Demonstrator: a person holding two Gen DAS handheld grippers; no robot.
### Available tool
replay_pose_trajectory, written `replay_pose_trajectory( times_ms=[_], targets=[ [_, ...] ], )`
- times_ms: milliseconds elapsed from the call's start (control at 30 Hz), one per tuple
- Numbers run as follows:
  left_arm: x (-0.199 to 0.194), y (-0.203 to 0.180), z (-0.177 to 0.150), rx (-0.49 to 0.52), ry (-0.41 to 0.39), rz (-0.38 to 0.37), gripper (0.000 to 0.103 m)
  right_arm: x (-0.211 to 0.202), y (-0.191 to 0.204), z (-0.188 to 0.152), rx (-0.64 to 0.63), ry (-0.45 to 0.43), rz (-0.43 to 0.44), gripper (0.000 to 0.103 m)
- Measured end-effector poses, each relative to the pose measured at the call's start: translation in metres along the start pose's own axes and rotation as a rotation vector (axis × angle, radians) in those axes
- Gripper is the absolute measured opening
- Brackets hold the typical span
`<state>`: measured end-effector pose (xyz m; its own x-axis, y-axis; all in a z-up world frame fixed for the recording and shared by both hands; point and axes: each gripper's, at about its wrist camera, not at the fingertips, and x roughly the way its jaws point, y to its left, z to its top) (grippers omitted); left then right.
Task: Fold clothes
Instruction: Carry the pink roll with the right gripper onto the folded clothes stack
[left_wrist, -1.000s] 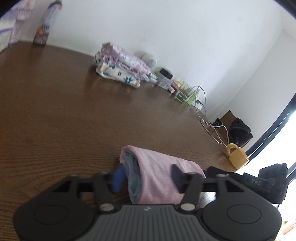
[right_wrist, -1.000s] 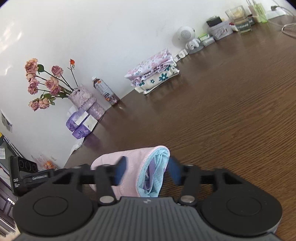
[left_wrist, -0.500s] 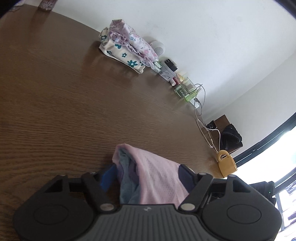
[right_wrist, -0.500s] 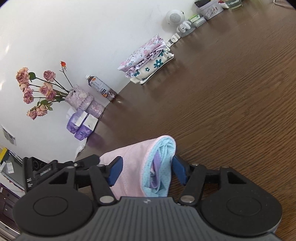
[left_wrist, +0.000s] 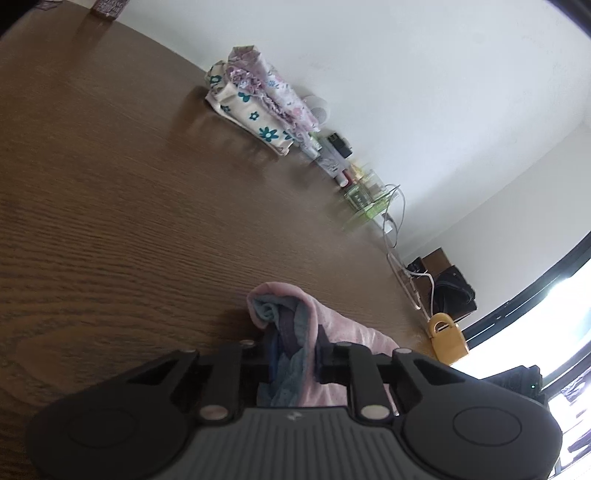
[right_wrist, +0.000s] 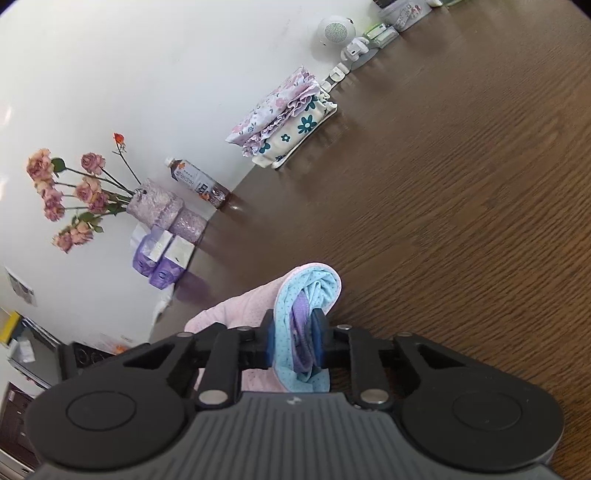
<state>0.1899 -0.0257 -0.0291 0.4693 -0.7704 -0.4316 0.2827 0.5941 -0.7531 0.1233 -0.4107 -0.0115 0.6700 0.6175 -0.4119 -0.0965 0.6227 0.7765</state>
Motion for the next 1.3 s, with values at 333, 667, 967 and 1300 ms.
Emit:
replay_pose_trajectory(
  times_ms=[333, 667, 967, 1300],
  targets=[
    [-0.016, -0.021, 0.018, 0.055, -0.108, -0.098, 0.014, -0.006, 0.027, 0.021, -0.073, -0.066, 0.090, 0.014],
    [-0.026, -0.064, 0.074, 0.137, -0.214, -0.096, 0.014, -0.005, 0.085, 0.084, -0.269, -0.152, 0.111, 0.014],
    [-0.012, -0.111, 0.158, 0.225, -0.323, -0.035, 0.014, 0.024, 0.144, 0.166, -0.391, -0.232, 0.112, 0.014],
    [0.028, -0.125, 0.248, 0.209, -0.419, 0.029, 0.014, 0.090, 0.161, 0.257, -0.378, -0.276, 0.073, 0.014]
  ],
)
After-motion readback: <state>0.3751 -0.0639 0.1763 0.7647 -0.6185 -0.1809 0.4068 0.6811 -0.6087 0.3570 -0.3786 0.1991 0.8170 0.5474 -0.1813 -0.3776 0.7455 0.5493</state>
